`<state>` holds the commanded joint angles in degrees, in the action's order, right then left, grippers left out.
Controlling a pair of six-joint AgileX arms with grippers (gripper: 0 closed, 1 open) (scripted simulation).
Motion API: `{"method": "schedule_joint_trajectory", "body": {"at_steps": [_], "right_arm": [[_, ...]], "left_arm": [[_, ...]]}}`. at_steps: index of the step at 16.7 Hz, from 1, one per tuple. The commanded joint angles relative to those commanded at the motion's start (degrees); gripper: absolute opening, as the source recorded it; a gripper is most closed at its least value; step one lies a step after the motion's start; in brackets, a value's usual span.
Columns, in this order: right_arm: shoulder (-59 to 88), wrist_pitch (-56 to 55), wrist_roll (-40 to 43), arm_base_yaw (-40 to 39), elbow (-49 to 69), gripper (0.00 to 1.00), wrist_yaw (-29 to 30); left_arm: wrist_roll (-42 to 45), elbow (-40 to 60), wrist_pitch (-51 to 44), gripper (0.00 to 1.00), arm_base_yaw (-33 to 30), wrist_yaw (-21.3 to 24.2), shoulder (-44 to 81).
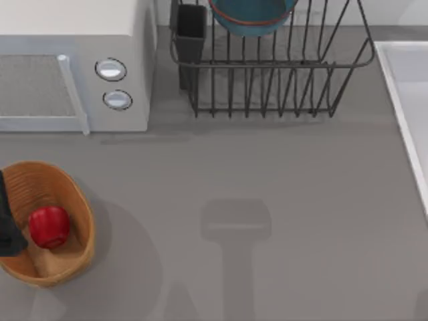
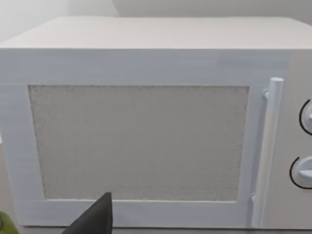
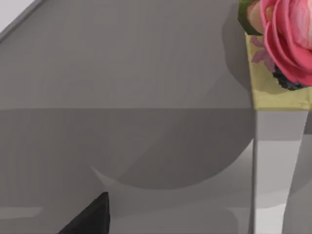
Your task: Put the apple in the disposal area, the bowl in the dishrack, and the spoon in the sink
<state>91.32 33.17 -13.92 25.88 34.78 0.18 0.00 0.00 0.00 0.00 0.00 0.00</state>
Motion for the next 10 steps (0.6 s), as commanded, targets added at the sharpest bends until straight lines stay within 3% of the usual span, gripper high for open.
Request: {"method": "schedule_joint_trajectory", "body": {"at_steps": [3,10], "right_arm": [[0.0,0.0,0.0,0.0,0.0,0.02,0.0],[0.0,0.0,0.0,0.0,0.0,0.00,0.0]], "left_arm": [[0.0,0.0,0.0,1.00,0.0,0.0,0.0],[0.0,0.0,0.0,1.00,0.0,0.0,0.0]]}}
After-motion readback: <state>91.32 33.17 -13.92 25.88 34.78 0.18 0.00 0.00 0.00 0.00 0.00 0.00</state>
